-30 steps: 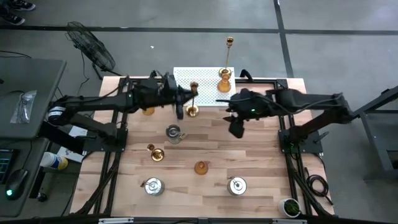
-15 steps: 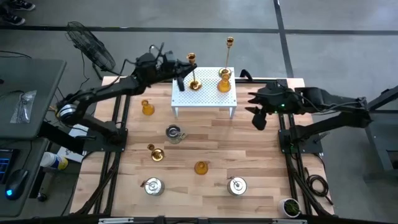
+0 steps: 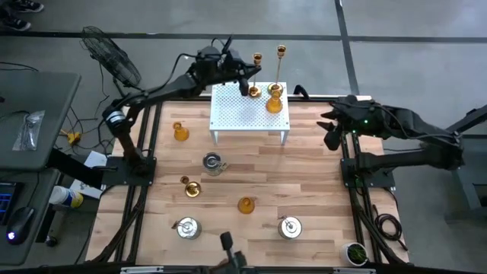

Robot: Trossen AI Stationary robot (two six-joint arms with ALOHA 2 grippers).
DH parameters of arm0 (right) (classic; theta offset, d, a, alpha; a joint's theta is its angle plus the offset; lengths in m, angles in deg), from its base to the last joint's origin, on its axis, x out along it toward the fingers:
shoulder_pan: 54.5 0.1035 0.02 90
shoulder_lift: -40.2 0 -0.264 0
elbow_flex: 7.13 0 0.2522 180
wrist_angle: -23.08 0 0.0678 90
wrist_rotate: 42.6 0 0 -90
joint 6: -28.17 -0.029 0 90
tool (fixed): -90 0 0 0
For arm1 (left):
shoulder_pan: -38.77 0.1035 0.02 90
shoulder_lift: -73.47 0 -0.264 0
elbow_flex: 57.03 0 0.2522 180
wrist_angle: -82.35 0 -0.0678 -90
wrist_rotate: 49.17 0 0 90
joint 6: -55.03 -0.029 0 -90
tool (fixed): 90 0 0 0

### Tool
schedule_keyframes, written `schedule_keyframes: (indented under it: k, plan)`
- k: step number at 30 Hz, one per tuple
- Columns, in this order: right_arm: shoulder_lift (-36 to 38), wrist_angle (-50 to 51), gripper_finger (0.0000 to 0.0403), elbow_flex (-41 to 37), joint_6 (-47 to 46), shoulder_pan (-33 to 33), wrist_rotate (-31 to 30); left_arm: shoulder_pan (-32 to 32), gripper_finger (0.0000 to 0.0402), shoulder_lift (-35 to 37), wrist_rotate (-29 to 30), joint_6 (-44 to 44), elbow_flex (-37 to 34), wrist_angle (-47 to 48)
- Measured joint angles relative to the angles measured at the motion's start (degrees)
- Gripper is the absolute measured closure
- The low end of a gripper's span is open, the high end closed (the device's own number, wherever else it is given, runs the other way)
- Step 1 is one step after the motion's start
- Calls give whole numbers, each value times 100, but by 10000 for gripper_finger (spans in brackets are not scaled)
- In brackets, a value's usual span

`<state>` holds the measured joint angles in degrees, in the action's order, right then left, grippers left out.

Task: Pick & Place candle stick holders
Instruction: Put the right gold candle holder on the shelf aligned with the other gold candle holder

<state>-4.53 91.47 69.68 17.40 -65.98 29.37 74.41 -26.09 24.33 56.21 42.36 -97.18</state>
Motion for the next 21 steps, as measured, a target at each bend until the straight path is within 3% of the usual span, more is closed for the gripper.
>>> schedule_keyframes:
  k: [17,21]
  plan:
    - [5,-331,263,-27,-10,-219,-28,150,392,-272,-52,-411,83,-23]
    - [-23,-342,263,-27,-10,-219,-29,148,392,-329,176,-554,83,-87]
